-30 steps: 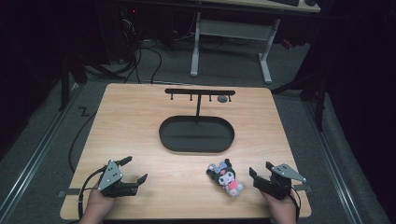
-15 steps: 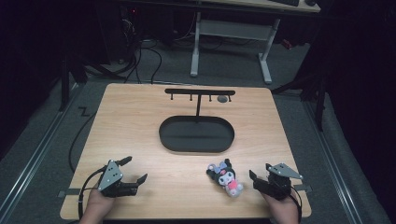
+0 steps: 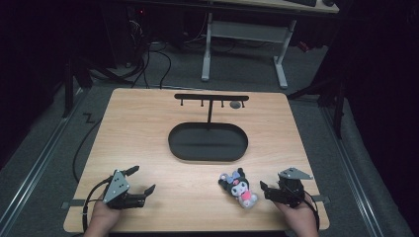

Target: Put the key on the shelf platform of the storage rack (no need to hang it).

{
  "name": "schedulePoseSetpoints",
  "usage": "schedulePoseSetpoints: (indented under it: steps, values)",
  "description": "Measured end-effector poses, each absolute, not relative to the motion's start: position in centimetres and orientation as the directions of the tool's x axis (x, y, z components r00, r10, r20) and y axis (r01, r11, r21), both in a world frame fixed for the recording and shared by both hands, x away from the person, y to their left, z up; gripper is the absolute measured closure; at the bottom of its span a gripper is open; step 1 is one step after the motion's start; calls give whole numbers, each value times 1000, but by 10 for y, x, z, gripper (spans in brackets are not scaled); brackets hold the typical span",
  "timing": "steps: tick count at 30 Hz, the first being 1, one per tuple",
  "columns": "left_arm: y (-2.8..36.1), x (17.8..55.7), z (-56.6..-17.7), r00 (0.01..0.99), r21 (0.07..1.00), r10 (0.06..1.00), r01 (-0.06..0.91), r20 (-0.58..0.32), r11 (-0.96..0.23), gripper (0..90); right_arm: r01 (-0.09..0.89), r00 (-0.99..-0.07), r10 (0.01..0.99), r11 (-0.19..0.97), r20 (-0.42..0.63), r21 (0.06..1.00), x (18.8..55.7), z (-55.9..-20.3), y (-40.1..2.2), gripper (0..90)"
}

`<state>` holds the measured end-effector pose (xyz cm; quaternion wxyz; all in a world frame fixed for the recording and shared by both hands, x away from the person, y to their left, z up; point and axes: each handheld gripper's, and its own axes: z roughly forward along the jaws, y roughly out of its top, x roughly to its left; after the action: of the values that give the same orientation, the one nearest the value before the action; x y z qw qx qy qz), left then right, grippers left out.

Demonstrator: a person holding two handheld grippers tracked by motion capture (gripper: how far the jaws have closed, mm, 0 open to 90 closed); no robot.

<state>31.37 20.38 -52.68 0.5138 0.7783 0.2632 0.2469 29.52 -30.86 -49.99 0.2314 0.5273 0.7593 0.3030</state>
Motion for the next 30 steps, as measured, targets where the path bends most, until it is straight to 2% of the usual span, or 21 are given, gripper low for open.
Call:
schedulePoseSetpoints:
  steps: [2, 6, 14, 20, 30]
  values:
    - [205, 313, -527, 739, 929, 663, 155, 117, -336, 145, 689, -334, 942, 255, -15, 678, 297, -501, -308, 203]
    - [206, 313, -526, 737, 933, 668, 157, 107, -323, 145, 720, -337, 940, 296, -56, 627, 299, -502, -306, 179]
    - [205, 313, -525, 740, 935, 663, 149, 110, -322, 145, 787, -336, 941, 302, -38, 538, 308, -491, -305, 163]
    - [205, 313, -525, 742, 936, 661, 148, 109, -320, 145, 821, -321, 947, 282, -8, 497, 311, -483, -310, 163]
    - [207, 313, -524, 743, 934, 659, 143, 118, -327, 145, 843, -341, 940, 317, -26, 435, 317, -474, -310, 176]
